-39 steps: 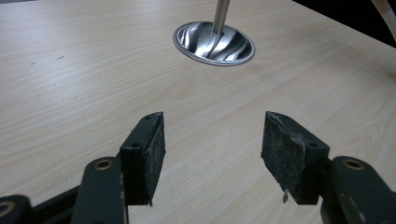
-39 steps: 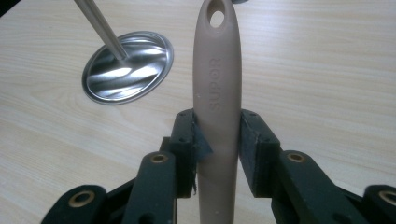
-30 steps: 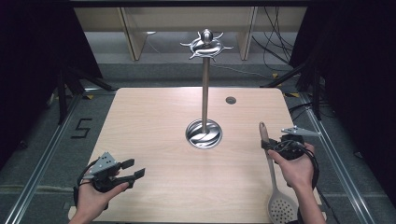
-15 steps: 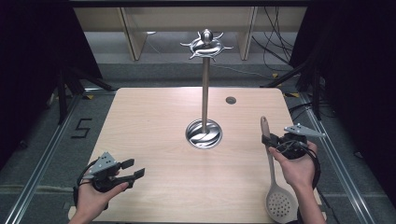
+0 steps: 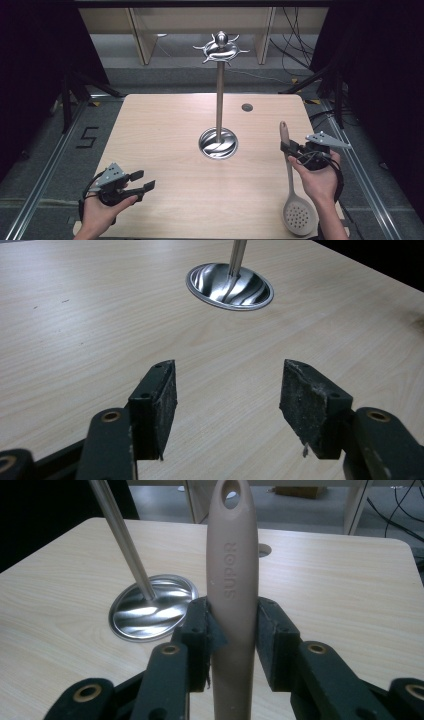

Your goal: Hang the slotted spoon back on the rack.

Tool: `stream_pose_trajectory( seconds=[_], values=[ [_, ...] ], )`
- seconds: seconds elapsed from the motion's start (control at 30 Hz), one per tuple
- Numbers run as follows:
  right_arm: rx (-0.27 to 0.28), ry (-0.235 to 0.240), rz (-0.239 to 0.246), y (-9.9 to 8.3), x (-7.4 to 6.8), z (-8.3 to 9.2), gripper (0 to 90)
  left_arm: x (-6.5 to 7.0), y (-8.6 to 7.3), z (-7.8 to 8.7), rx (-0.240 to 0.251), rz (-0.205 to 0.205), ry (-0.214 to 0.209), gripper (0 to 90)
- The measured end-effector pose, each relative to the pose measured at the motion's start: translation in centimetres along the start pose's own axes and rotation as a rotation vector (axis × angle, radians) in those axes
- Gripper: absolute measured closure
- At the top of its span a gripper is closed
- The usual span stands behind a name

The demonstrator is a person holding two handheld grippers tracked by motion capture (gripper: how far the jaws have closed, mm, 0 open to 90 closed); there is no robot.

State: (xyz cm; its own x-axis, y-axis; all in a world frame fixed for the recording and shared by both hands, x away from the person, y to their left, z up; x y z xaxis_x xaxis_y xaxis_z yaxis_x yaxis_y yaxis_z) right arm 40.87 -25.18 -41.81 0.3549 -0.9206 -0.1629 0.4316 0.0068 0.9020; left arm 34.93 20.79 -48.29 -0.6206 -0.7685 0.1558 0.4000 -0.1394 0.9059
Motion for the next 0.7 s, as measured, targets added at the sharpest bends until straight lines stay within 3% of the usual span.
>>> stream_pose_trajectory(
  seconds=[0.03, 0.13, 0.17, 0.2, 0.23, 0.3, 0.43, 0.47, 0.7],
  values=[
    [0.016, 0.010, 0.039, 0.2, 0.3, -0.1, 69.3, 0.0, 0.0, 0.0, 0.000, 0.000, 0.000, 38.9],
    [0.027, 0.022, 0.028, 0.4, -0.1, 0.1, 69.3, 0.0, 0.0, 0.0, 0.007, 0.004, -0.007, 38.9],
    [0.042, 0.020, 0.053, 0.5, -0.1, 0.0, 69.4, -0.1, 0.1, 0.0, 0.009, -0.008, -0.010, 38.9],
    [0.034, 0.021, 0.023, 0.4, -0.4, 0.1, 69.3, -0.1, 0.1, 0.0, 0.009, -0.007, -0.009, 38.9],
    [0.050, 0.027, 0.055, 0.6, -0.2, 0.0, 69.3, -0.1, 0.1, 0.0, 0.009, -0.010, -0.011, 38.9],
    [0.059, 0.033, 0.063, 0.6, -0.2, 0.0, 69.3, -0.1, 0.1, 0.0, 0.009, -0.010, -0.011, 38.9],
    [0.087, 0.038, 0.046, 0.8, -0.5, 0.2, 69.3, 0.0, 0.0, 0.0, 0.000, 0.002, 0.002, 38.9],
    [0.096, 0.040, 0.082, 0.9, -0.3, 0.2, 69.3, -0.1, 0.0, 0.0, 0.001, -0.005, 0.002, 38.9],
    [0.129, 0.055, 0.076, 1.3, -0.7, 0.4, 69.3, -0.1, 0.0, 0.0, 0.000, -0.001, 0.002, 38.9]
  ],
)
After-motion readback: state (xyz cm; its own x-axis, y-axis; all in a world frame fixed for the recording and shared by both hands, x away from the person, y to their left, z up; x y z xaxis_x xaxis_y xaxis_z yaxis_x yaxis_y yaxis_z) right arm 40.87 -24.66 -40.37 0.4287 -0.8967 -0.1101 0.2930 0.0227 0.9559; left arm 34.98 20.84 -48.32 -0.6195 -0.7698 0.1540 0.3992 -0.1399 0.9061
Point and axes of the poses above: each handheld gripper's, and its own axes: z roughly backward along the jaws, y roughly out of its top, x roughly to its right, the point moved 6 cm from there along -z, roughly forward along the jaws, and after that the axes turned 5 degrees about x, right-handed, at the moved point
